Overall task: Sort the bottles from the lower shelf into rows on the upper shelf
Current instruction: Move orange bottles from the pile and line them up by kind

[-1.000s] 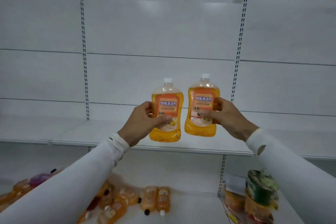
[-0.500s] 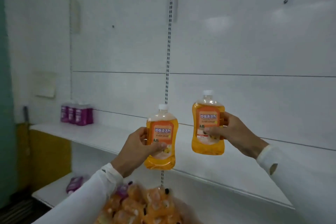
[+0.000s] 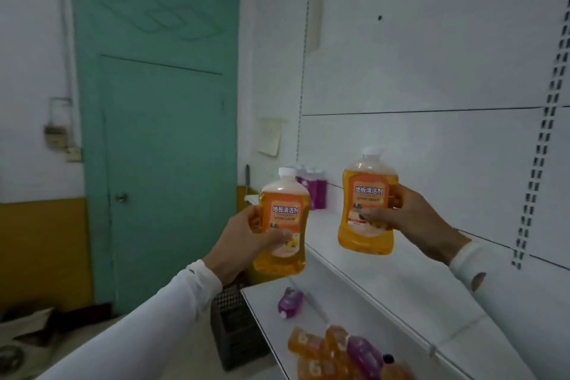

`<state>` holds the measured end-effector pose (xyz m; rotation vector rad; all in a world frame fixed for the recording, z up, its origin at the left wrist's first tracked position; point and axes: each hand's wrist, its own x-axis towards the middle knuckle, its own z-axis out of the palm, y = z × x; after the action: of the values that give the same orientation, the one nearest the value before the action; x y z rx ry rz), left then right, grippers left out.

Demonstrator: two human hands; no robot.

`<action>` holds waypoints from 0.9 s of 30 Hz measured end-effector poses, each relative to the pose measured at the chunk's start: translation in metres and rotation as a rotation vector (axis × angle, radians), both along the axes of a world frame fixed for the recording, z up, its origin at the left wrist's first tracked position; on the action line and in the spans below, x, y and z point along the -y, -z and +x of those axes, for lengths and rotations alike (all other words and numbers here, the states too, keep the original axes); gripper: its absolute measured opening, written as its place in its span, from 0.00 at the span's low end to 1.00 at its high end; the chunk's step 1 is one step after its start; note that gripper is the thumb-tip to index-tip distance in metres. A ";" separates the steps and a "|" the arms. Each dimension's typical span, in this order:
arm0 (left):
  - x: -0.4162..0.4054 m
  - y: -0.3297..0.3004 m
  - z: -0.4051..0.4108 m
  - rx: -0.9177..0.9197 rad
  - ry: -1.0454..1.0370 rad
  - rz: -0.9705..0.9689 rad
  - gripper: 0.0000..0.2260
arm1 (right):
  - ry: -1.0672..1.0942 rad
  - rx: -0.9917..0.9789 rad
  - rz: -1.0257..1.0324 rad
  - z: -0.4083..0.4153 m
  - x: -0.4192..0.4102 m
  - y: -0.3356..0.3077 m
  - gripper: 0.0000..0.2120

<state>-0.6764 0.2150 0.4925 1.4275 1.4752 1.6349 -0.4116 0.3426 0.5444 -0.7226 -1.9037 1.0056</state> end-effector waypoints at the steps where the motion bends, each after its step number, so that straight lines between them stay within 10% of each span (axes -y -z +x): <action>1: -0.010 0.003 -0.016 0.006 -0.019 -0.003 0.22 | -0.012 -0.003 -0.007 -0.019 -0.015 0.004 0.28; 13: -0.218 0.029 -0.170 -0.036 0.164 -0.038 0.29 | 0.183 -0.020 -0.064 -0.162 -0.171 0.045 0.24; 27: -0.471 0.055 -0.137 -0.044 0.539 -0.114 0.21 | 0.581 -0.023 -0.167 -0.123 -0.302 0.077 0.25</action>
<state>-0.8134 0.6861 0.4380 1.6241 1.0563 1.1744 -0.5350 0.6444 0.4673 -1.2629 -1.4622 0.7933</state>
